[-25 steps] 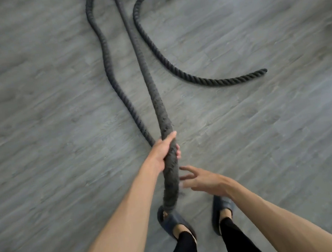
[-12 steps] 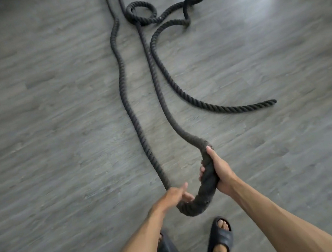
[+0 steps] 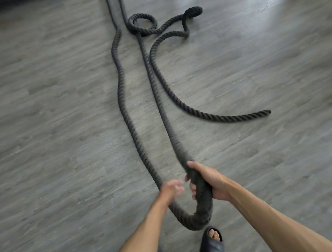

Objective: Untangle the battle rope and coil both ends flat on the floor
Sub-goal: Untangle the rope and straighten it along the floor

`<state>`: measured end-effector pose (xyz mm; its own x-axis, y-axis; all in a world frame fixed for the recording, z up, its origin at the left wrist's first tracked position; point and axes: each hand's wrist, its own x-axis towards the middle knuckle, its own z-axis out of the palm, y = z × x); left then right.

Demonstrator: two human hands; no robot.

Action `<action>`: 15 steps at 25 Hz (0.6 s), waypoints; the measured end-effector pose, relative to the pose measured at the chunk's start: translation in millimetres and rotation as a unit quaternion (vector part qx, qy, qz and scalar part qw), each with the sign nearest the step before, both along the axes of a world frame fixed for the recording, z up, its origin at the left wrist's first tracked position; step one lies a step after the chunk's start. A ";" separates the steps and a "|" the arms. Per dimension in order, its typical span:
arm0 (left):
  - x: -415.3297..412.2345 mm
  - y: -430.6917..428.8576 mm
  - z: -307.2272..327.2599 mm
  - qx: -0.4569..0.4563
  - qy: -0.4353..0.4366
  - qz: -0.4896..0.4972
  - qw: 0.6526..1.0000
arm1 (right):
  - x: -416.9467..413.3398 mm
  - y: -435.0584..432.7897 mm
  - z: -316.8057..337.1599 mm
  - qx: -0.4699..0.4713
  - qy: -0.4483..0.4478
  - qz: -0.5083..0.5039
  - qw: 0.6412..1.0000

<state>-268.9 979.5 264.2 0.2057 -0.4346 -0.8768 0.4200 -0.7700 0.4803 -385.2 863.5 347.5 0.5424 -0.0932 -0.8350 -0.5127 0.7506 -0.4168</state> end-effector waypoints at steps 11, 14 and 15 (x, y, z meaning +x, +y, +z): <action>50.3 -27.2 36.6 -0.096 0.183 0.194 0.959 | -16.0 22.0 -28.6 -0.027 0.029 0.395 0.918; 36.9 -8.4 43.2 -0.101 0.226 0.018 0.969 | -1.6 -9.6 -41.3 -0.109 0.093 0.059 0.988; 27.7 -2.8 45.1 -0.107 0.249 -0.042 0.962 | 7.6 -20.4 -42.4 -0.098 0.088 -0.031 0.991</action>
